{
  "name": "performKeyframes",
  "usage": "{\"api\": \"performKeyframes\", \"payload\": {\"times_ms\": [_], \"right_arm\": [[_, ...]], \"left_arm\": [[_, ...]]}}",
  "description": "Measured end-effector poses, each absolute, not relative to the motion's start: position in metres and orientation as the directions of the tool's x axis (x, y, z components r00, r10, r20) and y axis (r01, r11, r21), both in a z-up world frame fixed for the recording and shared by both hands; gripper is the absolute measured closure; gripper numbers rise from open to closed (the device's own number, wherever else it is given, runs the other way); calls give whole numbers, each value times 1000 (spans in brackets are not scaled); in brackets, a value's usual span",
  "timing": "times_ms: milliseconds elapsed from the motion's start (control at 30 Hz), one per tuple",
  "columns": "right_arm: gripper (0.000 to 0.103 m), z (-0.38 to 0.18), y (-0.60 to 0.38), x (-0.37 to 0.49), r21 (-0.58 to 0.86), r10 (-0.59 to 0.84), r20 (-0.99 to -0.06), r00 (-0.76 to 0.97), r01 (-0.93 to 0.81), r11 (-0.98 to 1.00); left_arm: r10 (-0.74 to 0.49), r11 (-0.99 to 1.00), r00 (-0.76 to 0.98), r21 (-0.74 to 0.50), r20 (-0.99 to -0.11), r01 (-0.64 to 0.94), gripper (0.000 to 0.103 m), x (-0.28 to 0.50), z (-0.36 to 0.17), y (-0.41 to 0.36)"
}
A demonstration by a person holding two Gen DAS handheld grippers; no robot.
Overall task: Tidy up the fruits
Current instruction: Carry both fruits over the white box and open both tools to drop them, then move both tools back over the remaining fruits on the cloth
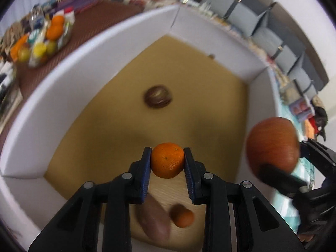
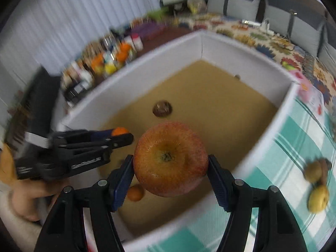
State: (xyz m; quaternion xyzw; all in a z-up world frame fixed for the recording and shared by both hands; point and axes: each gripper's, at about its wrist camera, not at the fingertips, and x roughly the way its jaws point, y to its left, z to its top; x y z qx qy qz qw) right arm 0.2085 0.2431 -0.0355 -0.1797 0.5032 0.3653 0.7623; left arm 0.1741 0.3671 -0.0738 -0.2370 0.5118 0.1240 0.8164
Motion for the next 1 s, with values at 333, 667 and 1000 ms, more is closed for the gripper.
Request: {"api": "performKeyframes", "payload": {"times_ms": [333,667,1000], "right_arm": [[18,-51,244,241,20,319,-896,310,-689,724],[1,53,106,198,53,436,-708,556,-574,817],[0,-71,-133,98,-66,98,-789,607,-242,968]], "left_arm": [[37,843,434,-205,-900,-498,37,176,-68,380],[135,921,725,-184,-675,-342,21,132,38,294],[-197,967,667,-256,-719,10,16,111,-29,85]]}}
